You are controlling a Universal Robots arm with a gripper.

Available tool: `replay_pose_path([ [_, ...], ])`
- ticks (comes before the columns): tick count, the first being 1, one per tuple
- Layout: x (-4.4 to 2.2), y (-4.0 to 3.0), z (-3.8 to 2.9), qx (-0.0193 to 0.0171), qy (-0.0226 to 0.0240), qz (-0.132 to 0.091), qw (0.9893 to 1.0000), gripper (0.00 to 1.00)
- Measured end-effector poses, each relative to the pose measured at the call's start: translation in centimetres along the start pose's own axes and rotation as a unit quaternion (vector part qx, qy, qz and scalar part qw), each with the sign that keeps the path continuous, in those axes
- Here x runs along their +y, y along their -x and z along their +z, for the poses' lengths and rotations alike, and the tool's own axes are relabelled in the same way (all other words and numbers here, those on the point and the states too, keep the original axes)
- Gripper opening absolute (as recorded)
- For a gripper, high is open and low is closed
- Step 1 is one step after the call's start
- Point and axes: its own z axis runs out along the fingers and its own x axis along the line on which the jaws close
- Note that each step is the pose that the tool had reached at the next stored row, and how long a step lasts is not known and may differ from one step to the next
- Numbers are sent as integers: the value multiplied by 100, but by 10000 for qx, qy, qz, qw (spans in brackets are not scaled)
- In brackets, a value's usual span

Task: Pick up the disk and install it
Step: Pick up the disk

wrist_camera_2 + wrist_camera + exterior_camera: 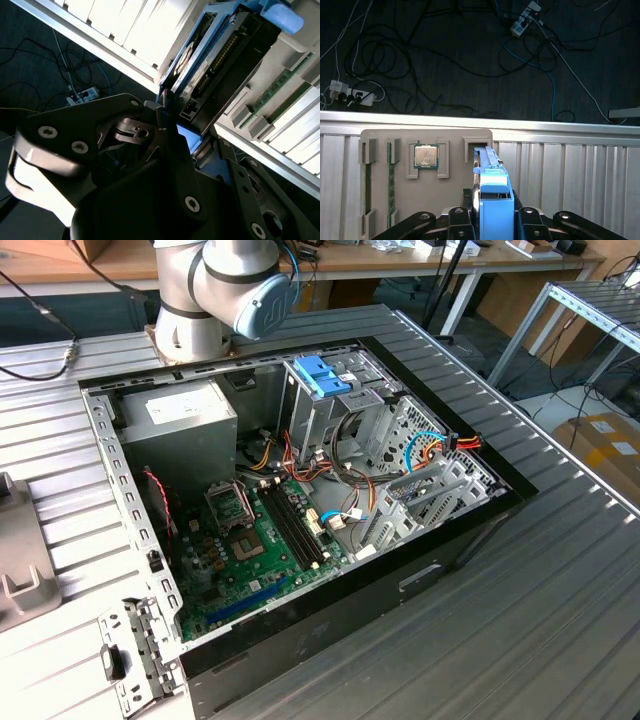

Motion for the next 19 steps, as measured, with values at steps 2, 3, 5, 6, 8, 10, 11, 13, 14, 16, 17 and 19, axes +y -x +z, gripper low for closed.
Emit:
replay_pose_path([
  [2,1,2,-19,-7,-1,0,10000,37],
  [3,1,3,-29,-12,-1,-1,10000,37],
  [5,2,5,-54,-26,-2,-1,10000,37],
  [6,3,6,-66,-32,-2,-1,10000,37],
  [8,3,8,-86,-41,-2,-2,10000,37],
  [10,4,10,-105,-49,-2,-2,10000,37],
  [11,5,11,-113,-53,-3,-2,10000,37],
  [13,5,12,-127,-64,-4,-3,10000,37],
  [14,5,13,-140,-75,-4,-3,10000,37],
  [16,6,14,-151,-92,-5,-4,10000,37],
  [17,6,15,-159,-101,-5,-5,9999,37],
  [19,7,16,-172,-111,-5,-5,9999,37],
])
